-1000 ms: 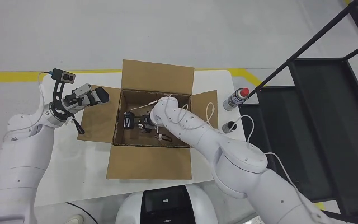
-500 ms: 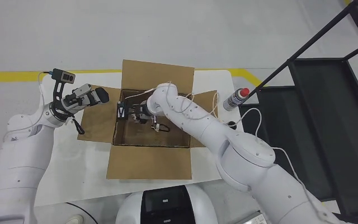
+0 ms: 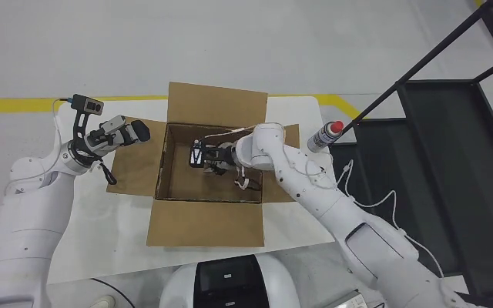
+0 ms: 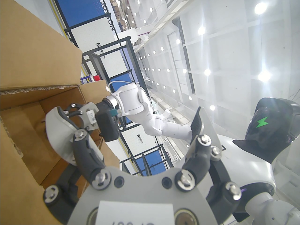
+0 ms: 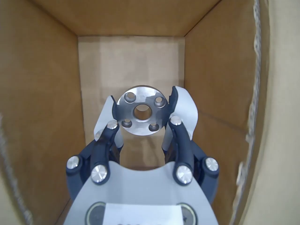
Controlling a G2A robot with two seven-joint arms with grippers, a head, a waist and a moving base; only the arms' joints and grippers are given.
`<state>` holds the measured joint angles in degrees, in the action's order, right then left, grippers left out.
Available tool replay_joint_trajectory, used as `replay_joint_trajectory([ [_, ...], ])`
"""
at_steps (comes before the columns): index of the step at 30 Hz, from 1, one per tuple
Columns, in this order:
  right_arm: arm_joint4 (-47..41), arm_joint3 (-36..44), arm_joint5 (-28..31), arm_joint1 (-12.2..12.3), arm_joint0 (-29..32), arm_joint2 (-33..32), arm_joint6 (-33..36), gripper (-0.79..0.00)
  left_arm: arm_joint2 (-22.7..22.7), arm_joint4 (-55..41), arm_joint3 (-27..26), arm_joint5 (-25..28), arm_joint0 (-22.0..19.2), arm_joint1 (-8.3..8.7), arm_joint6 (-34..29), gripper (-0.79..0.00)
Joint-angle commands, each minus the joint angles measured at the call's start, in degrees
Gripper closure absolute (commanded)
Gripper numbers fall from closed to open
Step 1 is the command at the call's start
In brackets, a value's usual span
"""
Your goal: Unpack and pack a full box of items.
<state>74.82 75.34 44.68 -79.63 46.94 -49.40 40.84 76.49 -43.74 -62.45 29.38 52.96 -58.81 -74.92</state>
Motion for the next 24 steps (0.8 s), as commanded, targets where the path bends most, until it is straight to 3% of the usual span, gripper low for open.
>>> replay_joint_trajectory([
  [1,-0.2,10.6,0.8,2.0,7.0,-5.3,5.0,0.000,0.0,0.0,0.0,0.0,0.0,0.00,0.0,-0.785],
  [5,-1.4,22.0,2.3,4.4,15.5,-11.8,10.3,0.000,0.2,0.3,-0.5,-0.2,0.4,0.02,1.5,-0.785],
  [10,-1.5,30.4,2.4,6.0,21.3,-17.2,10.3,0.000,3.0,1.5,-3.2,-0.1,2.6,0.60,4.6,-0.785],
  [24,-1.5,30.8,2.3,6.1,21.6,-17.5,10.1,0.000,3.2,1.5,-3.4,-0.1,2.7,0.64,4.6,-0.785],
])
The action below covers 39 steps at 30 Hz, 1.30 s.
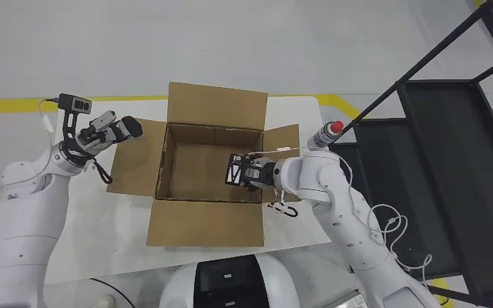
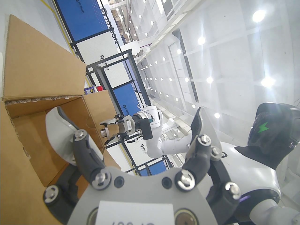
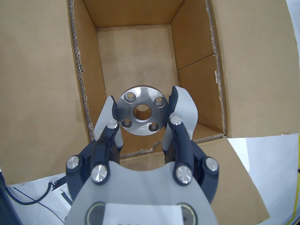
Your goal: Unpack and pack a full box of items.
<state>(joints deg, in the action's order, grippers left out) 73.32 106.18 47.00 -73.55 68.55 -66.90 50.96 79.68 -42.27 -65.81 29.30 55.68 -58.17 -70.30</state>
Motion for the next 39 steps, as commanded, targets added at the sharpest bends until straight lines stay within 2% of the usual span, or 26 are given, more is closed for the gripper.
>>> replay_joint_trajectory([
  [1,0.0,0.0,0.0,0.0,0.0,0.0,0.0,0.000,0.0,0.0,0.0,0.0,0.0,0.00,0.0,-0.785],
  [5,0.2,0.5,-0.3,0.2,0.1,-0.4,-0.9,0.000,0.0,0.0,0.0,0.0,0.0,0.00,0.0,-0.785],
  [9,-2.5,4.3,2.3,1.3,1.9,-5.1,0.6,0.000,0.0,0.0,0.0,0.0,0.0,0.00,0.0,-0.785],
  [13,-11.0,10.3,4.3,2.9,7.1,-14.6,2.0,0.000,0.0,0.0,0.0,0.0,0.0,0.00,0.0,-0.785],
  [18,-17.7,16.6,3.2,4.8,15.4,-28.2,2.9,0.000,0.0,0.0,0.0,0.0,0.0,0.00,0.0,-0.785],
  [23,-21.6,18.2,2.1,5.8,23.2,-39.6,1.6,0.000,0.0,0.0,0.0,0.0,0.0,0.00,0.0,-0.785],
  [26,-22.0,17.2,1.3,6.1,27.3,-43.6,1.0,0.000,0.0,0.0,0.0,0.0,0.0,0.00,0.0,-0.785],
  [31,-18.7,14.0,-1.3,6.5,30.9,-45.9,0.8,0.000,0.0,0.0,0.0,0.0,0.0,0.00,0.0,-0.785],
  [39,-18.7,14.0,-1.3,6.5,30.9,-45.9,0.8,0.000,0.0,0.0,0.0,0.0,0.0,0.00,0.0,-0.785],
])
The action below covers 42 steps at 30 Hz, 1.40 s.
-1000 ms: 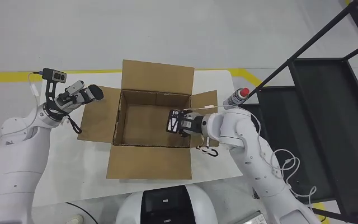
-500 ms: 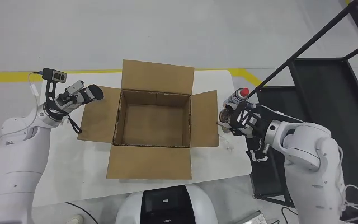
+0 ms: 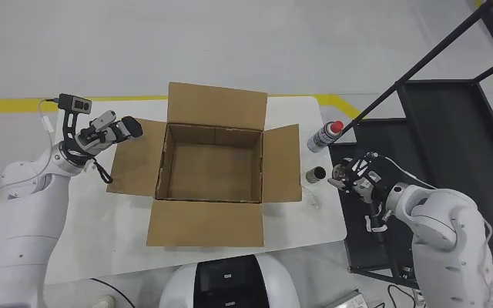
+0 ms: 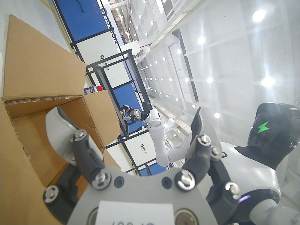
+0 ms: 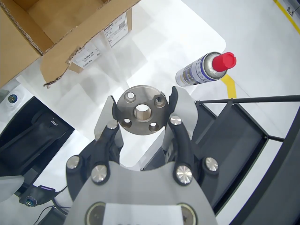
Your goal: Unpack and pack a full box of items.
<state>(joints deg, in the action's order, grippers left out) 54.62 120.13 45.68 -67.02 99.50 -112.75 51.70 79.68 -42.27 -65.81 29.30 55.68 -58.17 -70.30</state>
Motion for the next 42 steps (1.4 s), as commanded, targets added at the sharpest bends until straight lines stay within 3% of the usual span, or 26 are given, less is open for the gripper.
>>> replay_joint_trajectory([
  [1,0.0,0.0,0.0,0.0,0.0,0.0,0.0,0.000,0.0,0.0,0.0,0.0,0.0,0.00,0.0,-0.785],
  [11,0.5,-0.1,-0.7,0.0,0.0,0.0,-0.5,0.000,0.0,0.0,0.0,0.0,0.0,0.00,0.0,-0.785],
  [18,18.3,-6.5,-4.8,0.6,-1.4,3.2,-3.7,0.000,0.0,0.0,0.0,0.0,0.0,0.00,0.0,-0.785],
  [23,24.1,-13.7,-5.6,0.9,-1.5,5.7,-7.1,0.000,0.0,0.0,0.0,0.0,0.0,0.00,0.0,-0.785],
  [30,25.2,-25.0,-9.2,0.8,-5.7,10.3,-10.2,0.000,0.0,0.0,0.0,0.0,0.0,0.00,0.0,-0.785],
  [42,23.0,-36.1,-11.4,0.8,-11.6,15.4,-10.9,0.000,0.0,0.0,0.0,0.0,0.0,0.00,0.0,-0.785],
])
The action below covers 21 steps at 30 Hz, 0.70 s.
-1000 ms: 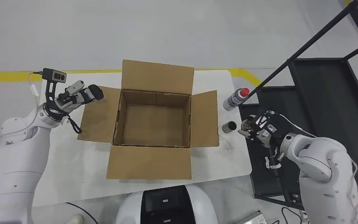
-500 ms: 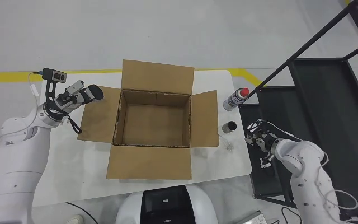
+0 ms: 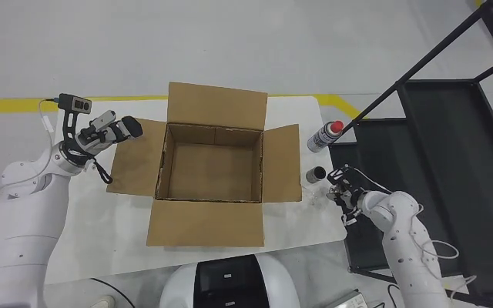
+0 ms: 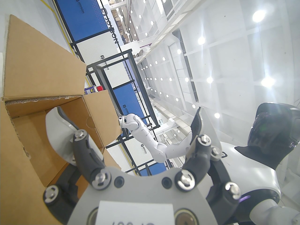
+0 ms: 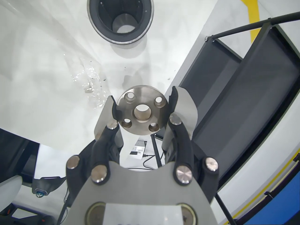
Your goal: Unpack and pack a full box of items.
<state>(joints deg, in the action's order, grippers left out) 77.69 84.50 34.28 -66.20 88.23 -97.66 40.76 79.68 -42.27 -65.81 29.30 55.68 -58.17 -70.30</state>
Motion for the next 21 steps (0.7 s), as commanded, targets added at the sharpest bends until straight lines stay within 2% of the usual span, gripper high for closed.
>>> replay_joint_trajectory([
  [1,-0.2,-0.9,0.1,0.0,-0.6,0.7,0.0,0.000,0.0,0.0,0.0,0.0,0.0,0.00,0.0,-0.785],
  [13,-3.1,-6.9,0.2,0.2,-4.4,3.8,-0.8,0.000,0.0,0.0,0.0,0.0,0.0,0.00,0.0,-0.785],
  [16,-3.1,-8.8,0.3,0.3,-5.4,4.4,-1.2,-0.182,0.0,0.0,0.0,0.0,0.0,0.00,0.0,-0.785],
  [21,-2.6,-12.7,0.8,0.5,-8.0,5.6,-2.9,-0.345,0.0,0.0,0.0,0.0,0.0,0.00,0.0,-0.785],
])
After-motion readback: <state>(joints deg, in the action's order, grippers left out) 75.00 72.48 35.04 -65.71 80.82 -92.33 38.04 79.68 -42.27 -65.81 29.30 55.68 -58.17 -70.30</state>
